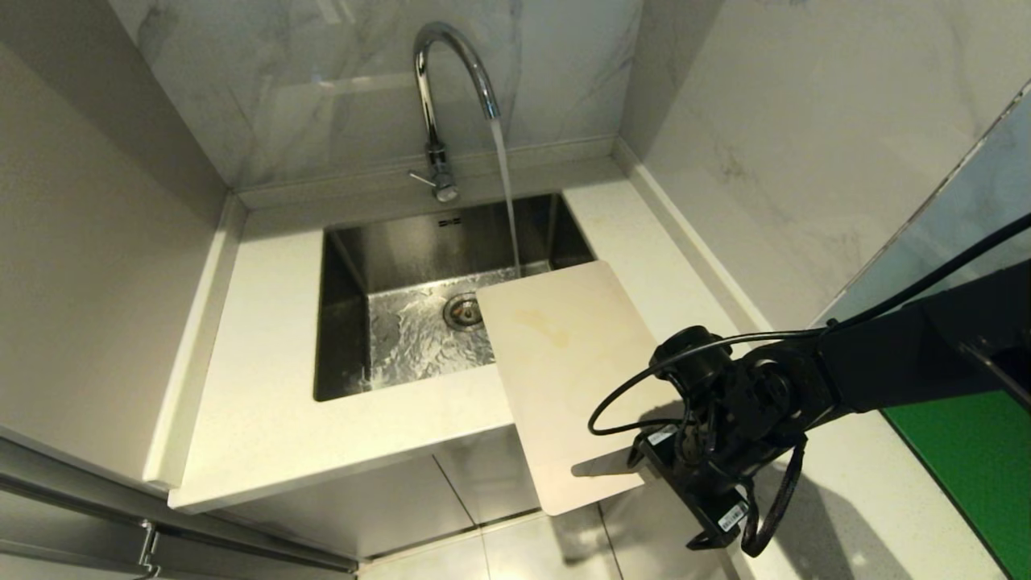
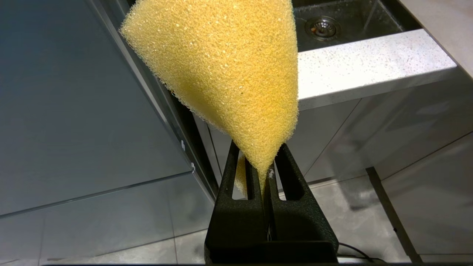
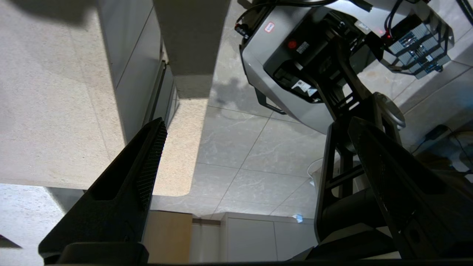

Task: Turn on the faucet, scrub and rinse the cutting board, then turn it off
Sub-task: Pick up the cutting board

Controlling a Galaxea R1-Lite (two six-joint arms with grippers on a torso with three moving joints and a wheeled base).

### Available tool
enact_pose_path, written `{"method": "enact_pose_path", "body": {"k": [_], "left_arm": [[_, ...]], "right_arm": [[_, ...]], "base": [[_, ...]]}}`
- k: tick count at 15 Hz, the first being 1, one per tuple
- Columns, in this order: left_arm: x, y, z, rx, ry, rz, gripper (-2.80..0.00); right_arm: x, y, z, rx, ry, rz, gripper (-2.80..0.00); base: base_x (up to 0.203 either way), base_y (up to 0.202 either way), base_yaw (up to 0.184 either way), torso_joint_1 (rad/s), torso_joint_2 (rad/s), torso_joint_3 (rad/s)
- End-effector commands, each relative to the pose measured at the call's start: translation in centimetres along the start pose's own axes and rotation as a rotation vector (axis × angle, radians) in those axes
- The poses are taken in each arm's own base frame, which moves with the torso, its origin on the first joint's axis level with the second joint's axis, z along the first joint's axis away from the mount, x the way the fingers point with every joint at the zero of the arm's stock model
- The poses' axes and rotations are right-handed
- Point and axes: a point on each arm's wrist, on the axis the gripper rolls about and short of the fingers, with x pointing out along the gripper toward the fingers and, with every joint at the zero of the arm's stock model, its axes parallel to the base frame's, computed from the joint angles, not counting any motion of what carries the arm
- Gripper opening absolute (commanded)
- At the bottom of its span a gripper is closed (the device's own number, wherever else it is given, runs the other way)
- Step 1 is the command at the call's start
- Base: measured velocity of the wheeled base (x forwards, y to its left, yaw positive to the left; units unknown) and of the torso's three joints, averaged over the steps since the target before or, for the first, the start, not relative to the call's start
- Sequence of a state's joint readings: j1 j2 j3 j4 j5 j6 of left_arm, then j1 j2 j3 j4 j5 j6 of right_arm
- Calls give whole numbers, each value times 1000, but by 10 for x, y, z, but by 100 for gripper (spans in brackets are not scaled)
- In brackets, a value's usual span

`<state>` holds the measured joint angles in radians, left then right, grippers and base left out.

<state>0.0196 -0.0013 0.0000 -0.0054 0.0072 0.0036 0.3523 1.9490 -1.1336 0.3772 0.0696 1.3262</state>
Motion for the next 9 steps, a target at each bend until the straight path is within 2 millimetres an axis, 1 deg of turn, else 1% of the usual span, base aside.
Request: {"method": "enact_pose_path", "body": {"k": [1,9], "left_arm": [[0,0,0,-1,-3,1,-280],[0,0,0,-1,-3,1,-280]], "right_arm": [[1,5,1,3,-1,9,0],[15,7,3,8,7,-22,0]], "base": [[0,0,0,0,0,0],[0,0,0,0,0,0]]}}
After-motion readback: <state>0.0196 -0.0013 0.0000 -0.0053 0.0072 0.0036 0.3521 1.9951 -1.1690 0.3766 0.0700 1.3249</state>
